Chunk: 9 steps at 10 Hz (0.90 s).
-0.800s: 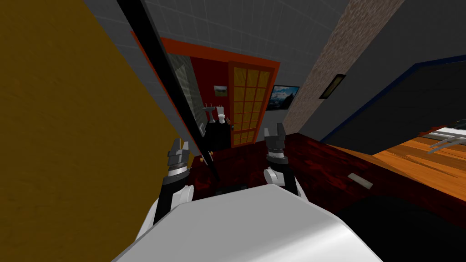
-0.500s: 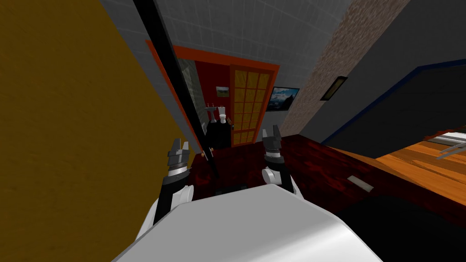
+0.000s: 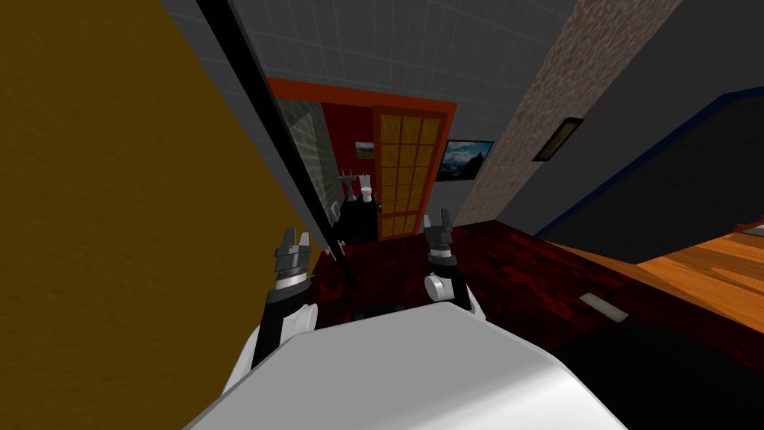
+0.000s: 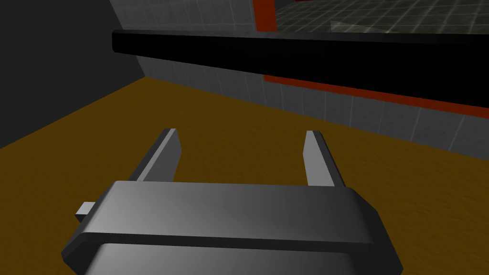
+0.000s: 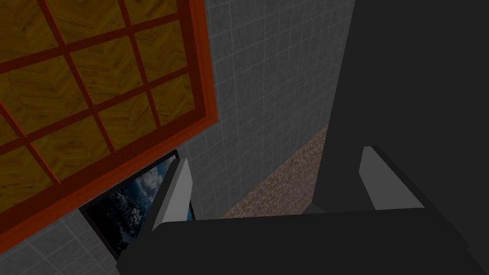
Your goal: Pull the door open
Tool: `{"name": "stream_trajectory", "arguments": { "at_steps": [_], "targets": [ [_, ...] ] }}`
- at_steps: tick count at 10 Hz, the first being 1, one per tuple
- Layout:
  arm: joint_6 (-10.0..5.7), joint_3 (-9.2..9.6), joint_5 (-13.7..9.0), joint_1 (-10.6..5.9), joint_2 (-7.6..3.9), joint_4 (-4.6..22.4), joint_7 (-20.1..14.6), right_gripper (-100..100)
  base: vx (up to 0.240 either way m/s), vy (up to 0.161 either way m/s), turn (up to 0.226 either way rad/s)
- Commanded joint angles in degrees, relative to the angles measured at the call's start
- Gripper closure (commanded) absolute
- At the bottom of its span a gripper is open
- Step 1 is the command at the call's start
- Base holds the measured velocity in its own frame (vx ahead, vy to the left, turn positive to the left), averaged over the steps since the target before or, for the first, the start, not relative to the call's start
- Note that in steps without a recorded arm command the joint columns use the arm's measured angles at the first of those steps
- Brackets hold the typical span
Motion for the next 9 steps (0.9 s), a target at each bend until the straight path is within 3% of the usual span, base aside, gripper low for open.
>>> {"name": "stream_trajectory", "arguments": {
  "at_steps": [1, 4, 9],
  "targets": [
    [-0.96, 0.45, -1.1, -0.7, -0.39, 2.2, -1.4, -100, 0.012, -0.091, 0.064],
    [-2.29, 1.67, -3.3, -2.42, -0.82, 6.6, -4.2, -100, 0.022, -0.103, 0.053],
    [-3.74, 2.98, -5.7, -4.28, -1.22, 11.3, -7.1, -100, 0.033, -0.074, 0.034]
  ]
}}
